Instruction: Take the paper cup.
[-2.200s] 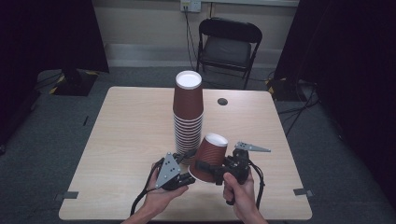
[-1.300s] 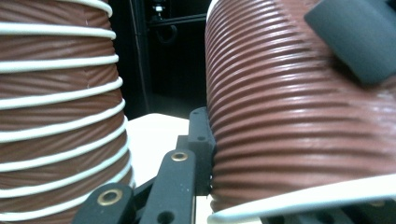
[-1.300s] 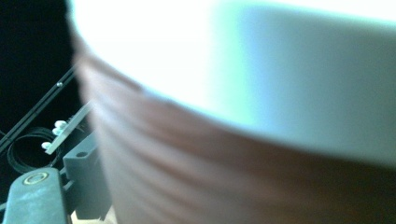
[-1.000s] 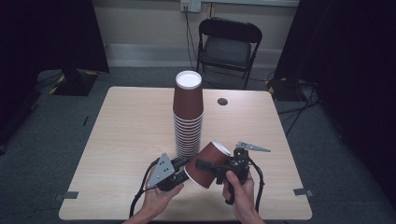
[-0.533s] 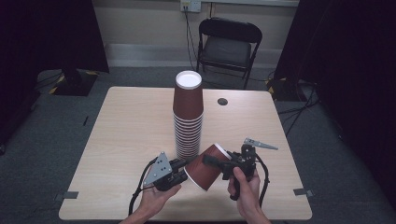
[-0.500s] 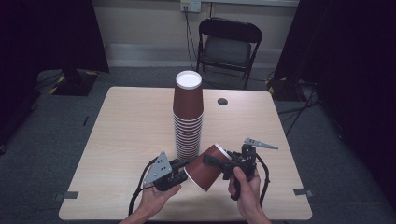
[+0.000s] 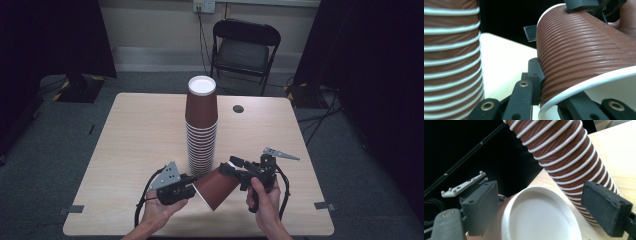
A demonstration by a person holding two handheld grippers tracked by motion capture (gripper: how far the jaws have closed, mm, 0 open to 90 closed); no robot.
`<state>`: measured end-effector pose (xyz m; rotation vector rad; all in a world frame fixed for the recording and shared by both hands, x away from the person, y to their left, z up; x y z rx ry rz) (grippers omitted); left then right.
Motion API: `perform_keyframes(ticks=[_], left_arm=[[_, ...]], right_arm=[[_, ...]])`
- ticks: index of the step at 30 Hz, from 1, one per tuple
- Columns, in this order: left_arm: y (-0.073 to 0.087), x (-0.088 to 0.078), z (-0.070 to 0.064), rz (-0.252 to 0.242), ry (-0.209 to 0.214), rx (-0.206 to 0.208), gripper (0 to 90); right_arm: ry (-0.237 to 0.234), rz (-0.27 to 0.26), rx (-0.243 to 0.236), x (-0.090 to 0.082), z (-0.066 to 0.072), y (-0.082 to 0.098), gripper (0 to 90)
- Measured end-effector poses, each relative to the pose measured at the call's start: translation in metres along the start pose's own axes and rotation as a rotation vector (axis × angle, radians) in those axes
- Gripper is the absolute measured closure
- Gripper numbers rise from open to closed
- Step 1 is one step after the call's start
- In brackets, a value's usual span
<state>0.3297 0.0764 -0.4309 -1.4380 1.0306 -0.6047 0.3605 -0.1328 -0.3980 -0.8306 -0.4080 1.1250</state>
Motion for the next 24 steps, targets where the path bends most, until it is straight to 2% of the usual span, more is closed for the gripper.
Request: perform_keyframes(ticks=[1,4,6,7,9,11,12,14,15,16,17,18,19,20,22,24], left_arm=[[0.000,0.000,0.000,0.000,0.000,0.000,85.3],[0.001,-0.006,0.007,0.036,-0.001,-0.048,85.4],[0.001,-0.007,0.006,0.059,-0.001,-0.033,85.5],[0.002,-0.007,0.007,0.074,0.004,-0.047,85.4],[0.004,-0.007,0.008,0.090,-0.001,-0.044,85.4],[0.005,-0.007,0.009,0.103,0.000,-0.052,85.4],[0.005,-0.006,0.010,0.098,-0.013,-0.032,85.4],[0.005,-0.006,0.010,0.108,-0.017,-0.036,85.4],[0.006,-0.006,0.013,0.127,-0.017,-0.041,85.5],[0.007,-0.006,0.013,0.138,-0.015,-0.040,85.4],[0.008,-0.006,0.014,0.151,-0.009,-0.045,85.5],[0.009,-0.006,0.015,0.164,-0.016,-0.043,85.5],[0.009,-0.007,0.016,0.166,-0.020,-0.044,85.5],[0.010,-0.007,0.016,0.170,-0.013,-0.049,85.5],[0.010,-0.007,0.018,0.183,-0.025,-0.060,85.5],[0.011,-0.007,0.019,0.187,-0.024,-0.065,85.5]], right_arm=[[0.000,0.002,-0.002,0.001,-0.001,0.000,14.5],[-0.005,0.007,-0.010,0.001,-0.001,0.000,14.4],[0.029,0.010,-0.040,0.001,-0.002,-0.001,14.4],[0.041,0.005,-0.050,0.000,-0.002,-0.001,14.4],[0.043,0.014,-0.073,-0.003,-0.002,-0.002,14.6],[0.077,0.029,-0.114,-0.005,-0.003,-0.002,14.6],[0.083,0.037,-0.125,-0.005,-0.003,-0.001,14.5],[0.089,0.043,-0.139,-0.006,-0.003,-0.001,13.9],[0.105,0.057,-0.176,-0.007,-0.003,0.000,13.7],[0.109,0.065,-0.194,-0.008,-0.003,0.000,13.5],[0.101,0.077,-0.208,-0.008,-0.002,0.001,13.0],[0.060,0.086,-0.242,-0.008,-0.001,0.001,14.3],[0.051,0.100,-0.258,-0.008,0.000,0.002,13.9],[0.062,0.119,-0.266,-0.008,0.000,0.002,12.8],[0.034,0.140,-0.299,-0.007,0.001,0.003,13.3],[0.033,0.175,-0.317,-0.005,0.004,0.004,13.3]])
Point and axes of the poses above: each handheld gripper's, and its own axes: x roughly forward along the jaws, y roughly out of its underside, z roughly to its left, the point moved 4 cm from there along x, roughly forward along the jaws, and after that the axes turned 3 degrees about -y, right-handed, at the moved point
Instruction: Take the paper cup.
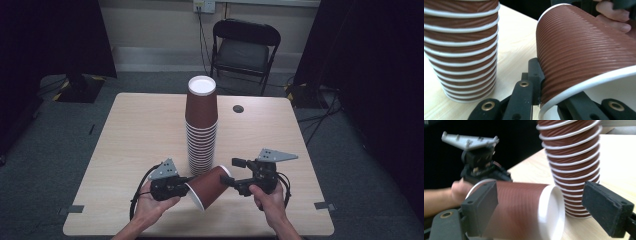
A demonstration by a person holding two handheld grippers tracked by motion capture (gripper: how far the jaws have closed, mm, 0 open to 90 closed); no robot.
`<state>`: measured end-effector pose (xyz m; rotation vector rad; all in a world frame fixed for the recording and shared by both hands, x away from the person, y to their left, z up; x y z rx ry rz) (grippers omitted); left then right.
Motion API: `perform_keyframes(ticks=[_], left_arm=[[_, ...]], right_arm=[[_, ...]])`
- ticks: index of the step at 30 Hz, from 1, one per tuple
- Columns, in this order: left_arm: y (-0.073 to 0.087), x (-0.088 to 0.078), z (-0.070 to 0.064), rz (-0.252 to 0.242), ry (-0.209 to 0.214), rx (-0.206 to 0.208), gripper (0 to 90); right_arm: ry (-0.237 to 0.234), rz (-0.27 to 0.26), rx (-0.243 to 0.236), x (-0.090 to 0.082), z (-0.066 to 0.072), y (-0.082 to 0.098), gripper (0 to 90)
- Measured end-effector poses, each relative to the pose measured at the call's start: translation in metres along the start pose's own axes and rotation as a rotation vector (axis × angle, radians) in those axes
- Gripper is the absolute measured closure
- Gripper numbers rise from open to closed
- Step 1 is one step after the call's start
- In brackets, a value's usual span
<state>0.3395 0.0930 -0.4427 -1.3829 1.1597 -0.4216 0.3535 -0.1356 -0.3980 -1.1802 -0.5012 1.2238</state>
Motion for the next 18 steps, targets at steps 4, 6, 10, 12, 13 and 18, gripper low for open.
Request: perform_keyframes(ticks=[4,6,10,12,13,18], left_arm=[[0.001,0.001,0.003,0.023,-0.007,-0.019,85.4],[0.003,0.003,0.005,0.052,0.004,-0.027,85.4],[0.005,0.004,0.004,0.089,0.023,-0.029,85.4],[0.005,0.005,0.003,0.100,0.033,-0.031,85.4],[0.005,0.005,0.002,0.109,0.039,-0.025,85.5],[0.006,0.008,0.000,0.160,0.061,-0.015,85.4]], right_arm=[[0.003,0.047,-0.069,0.002,0.006,0.000,13.5],[-0.008,0.071,-0.120,0.003,0.010,-0.001,13.5],[-0.036,0.107,-0.195,0.004,0.016,-0.001,13.7],[-0.039,0.145,-0.226,0.005,0.019,0.001,13.6],[-0.044,0.154,-0.240,0.006,0.020,0.002,14.0],[-0.029,0.211,-0.295,0.010,0.023,0.007,13.6]])
Point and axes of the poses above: each handheld gripper's, and its own axes: x roughly forward along the jaws, y roughly out of its underside, z roughly to its left, the point moved 4 cm from there along x, roughly forward along the jaws, and after that the axes turned 3 degrees about -y, right-handed, at the moved point
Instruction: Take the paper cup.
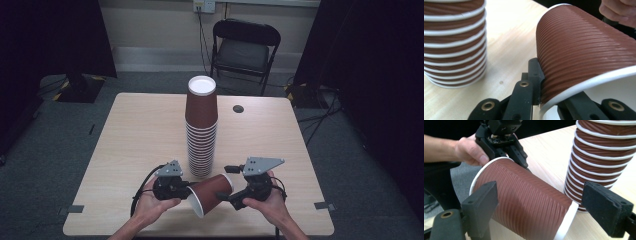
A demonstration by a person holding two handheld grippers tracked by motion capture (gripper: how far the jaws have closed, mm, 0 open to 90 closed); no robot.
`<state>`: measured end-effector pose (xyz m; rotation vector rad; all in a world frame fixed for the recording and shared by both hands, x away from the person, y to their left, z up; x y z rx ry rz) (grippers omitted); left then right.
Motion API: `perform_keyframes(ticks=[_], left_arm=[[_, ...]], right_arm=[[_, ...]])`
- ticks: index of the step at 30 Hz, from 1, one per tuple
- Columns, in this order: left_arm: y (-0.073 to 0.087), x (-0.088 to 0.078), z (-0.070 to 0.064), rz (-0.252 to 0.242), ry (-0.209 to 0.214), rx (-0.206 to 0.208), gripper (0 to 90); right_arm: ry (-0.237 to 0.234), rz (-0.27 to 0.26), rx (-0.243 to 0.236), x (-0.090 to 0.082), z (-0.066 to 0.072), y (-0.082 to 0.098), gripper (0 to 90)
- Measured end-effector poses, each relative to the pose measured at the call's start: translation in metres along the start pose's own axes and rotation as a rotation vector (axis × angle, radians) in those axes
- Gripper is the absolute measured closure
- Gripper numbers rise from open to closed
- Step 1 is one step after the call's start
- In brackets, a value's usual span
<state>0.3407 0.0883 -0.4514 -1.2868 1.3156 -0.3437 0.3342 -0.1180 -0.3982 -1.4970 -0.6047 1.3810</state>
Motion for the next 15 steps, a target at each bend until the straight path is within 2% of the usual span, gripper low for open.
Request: perform_keyframes(ticks=[3,6,7,11,12,13,14,15], left_arm=[[0.000,0.000,0.000,0.019,0.010,-0.006,85.5],[0.000,-0.001,-0.001,0.045,0.030,-0.020,85.5],[-0.001,0.000,0.000,0.063,0.038,-0.024,85.6],[-0.002,0.000,0.005,0.079,0.047,-0.044,85.6],[-0.002,0.000,0.005,0.079,0.047,-0.044,85.6],[-0.002,0.000,0.006,0.089,0.063,-0.052,85.6],[-0.002,0.000,0.006,0.089,0.063,-0.052,85.6],[-0.002,0.001,0.007,0.113,0.065,-0.056,85.6]], right_arm=[[-0.004,0.007,-0.020,0.001,0.001,0.000,13.7],[0.002,0.050,-0.068,0.004,0.005,0.001,13.7],[-0.002,0.088,-0.108,0.007,0.010,0.003,14.0],[-0.011,0.116,-0.187,0.012,0.018,0.003,14.3],[-0.011,0.116,-0.187,0.012,0.018,0.003,14.3],[-0.005,0.144,-0.242,0.016,0.023,0.004,14.0],[-0.005,0.155,-0.261,0.017,0.025,0.004,13.4],[0.001,0.175,-0.289,0.019,0.027,0.005,13.3]])
Point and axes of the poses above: each handheld gripper's, and its own axes: x roughly forward along the jaws, y roughly out of its underside, z roughly to its left, the point moved 4 cm from there along x, roughly forward along the jaws, and after that the axes turned 3 degrees about -y, right-handed, at the moved point
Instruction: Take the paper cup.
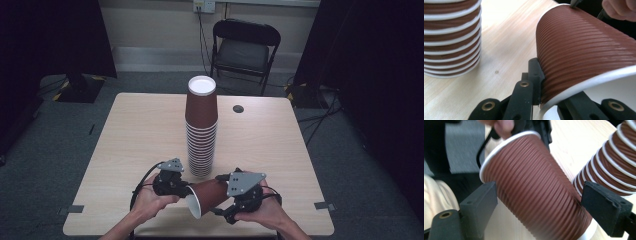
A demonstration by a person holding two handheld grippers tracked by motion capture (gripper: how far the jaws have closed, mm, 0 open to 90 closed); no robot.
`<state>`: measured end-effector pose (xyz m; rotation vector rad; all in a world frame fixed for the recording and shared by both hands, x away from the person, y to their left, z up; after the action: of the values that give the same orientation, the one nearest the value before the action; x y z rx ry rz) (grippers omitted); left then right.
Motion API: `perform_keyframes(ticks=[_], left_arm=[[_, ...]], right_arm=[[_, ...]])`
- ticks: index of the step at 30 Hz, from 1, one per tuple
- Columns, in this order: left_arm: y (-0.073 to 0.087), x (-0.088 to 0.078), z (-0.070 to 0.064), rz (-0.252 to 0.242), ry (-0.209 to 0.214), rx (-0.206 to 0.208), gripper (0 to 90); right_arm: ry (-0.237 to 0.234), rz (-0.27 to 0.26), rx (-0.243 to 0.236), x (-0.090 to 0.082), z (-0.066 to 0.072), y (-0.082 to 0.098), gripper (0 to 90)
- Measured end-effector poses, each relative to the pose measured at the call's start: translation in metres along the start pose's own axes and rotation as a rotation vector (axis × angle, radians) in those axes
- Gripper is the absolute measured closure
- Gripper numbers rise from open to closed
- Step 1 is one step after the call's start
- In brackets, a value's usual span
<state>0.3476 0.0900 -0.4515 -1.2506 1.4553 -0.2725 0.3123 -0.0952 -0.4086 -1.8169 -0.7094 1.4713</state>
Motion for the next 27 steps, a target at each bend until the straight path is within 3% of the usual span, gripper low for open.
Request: perform_keyframes(ticks=[2,7,10,12,14,19,27], left_arm=[[-0.001,0.001,0.000,0.005,0.004,-0.011,85.7],[-0.002,0.001,0.003,0.014,0.013,-0.033,85.8],[-0.003,0.002,0.002,0.022,0.019,-0.042,86.0],[-0.004,0.002,0.003,0.031,0.014,-0.046,86.1],[-0.007,0.003,0.002,0.021,0.029,-0.067,86.4],[-0.013,0.008,-0.007,0.020,0.030,-0.067,87.1],[-0.016,0.017,-0.013,0.025,0.033,-0.080,86.4]], right_arm=[[0.027,0.033,-0.037,0.004,0.001,0.000,12.9],[0.036,0.079,-0.107,0.009,0.003,0.000,11.3],[0.071,0.128,-0.184,0.015,0.009,0.001,8.5],[0.084,0.147,-0.202,0.017,0.009,0.002,8.1],[0.091,0.147,-0.203,0.019,0.010,0.003,8.0],[0.123,0.161,-0.221,0.027,0.014,0.004,8.3],[0.086,0.162,-0.211,0.032,0.016,0.002,8.9]])
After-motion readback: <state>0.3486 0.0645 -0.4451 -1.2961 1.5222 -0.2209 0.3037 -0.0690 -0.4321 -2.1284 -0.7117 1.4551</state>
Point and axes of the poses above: each handheld gripper's, and its own axes: x roughly forward along the jaws, y roughly out of its underside, z roughly to its left, the point moved 4 cm from there along x, roughly forward along the jaws, and after that the axes turned 3 degrees about -y, right-handed, at the moved point
